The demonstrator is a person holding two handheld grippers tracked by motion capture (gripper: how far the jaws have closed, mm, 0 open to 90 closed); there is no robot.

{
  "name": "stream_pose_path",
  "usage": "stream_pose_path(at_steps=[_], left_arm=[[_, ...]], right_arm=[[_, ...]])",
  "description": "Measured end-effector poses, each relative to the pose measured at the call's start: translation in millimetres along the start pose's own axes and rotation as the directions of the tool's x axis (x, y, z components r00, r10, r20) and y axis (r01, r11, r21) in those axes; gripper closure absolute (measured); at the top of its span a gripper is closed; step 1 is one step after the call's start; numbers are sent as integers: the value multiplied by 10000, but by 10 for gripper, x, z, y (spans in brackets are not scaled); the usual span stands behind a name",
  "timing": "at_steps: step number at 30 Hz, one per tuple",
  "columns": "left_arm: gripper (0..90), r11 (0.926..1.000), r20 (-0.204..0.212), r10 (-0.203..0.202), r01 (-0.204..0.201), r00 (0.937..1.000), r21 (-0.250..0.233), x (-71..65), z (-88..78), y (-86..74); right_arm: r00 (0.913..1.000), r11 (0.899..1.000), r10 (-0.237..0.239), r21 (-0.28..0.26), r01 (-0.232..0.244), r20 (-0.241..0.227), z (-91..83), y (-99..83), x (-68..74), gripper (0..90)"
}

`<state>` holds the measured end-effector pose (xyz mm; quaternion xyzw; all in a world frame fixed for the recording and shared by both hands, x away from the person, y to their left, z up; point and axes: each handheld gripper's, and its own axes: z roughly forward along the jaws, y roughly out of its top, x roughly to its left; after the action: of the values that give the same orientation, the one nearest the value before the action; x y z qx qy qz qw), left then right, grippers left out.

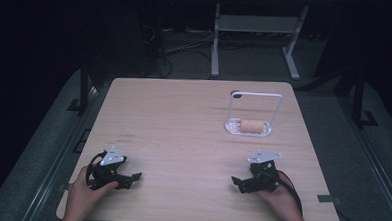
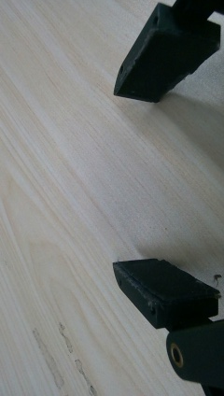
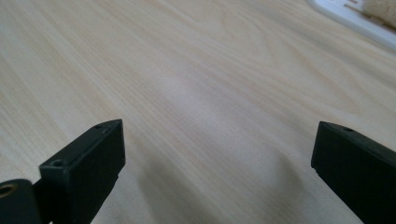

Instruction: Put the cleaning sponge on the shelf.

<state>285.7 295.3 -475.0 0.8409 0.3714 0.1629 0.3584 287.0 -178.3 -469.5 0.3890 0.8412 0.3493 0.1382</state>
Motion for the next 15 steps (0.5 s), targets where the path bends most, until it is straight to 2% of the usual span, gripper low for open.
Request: stream_pose_path(at_steps=[15], left_arm=[[130,10000,-3,2,-2,10000,2,0,0,0]], right_arm=[[9998,9998,-183,-8,183,-34,66,-101,71,26]])
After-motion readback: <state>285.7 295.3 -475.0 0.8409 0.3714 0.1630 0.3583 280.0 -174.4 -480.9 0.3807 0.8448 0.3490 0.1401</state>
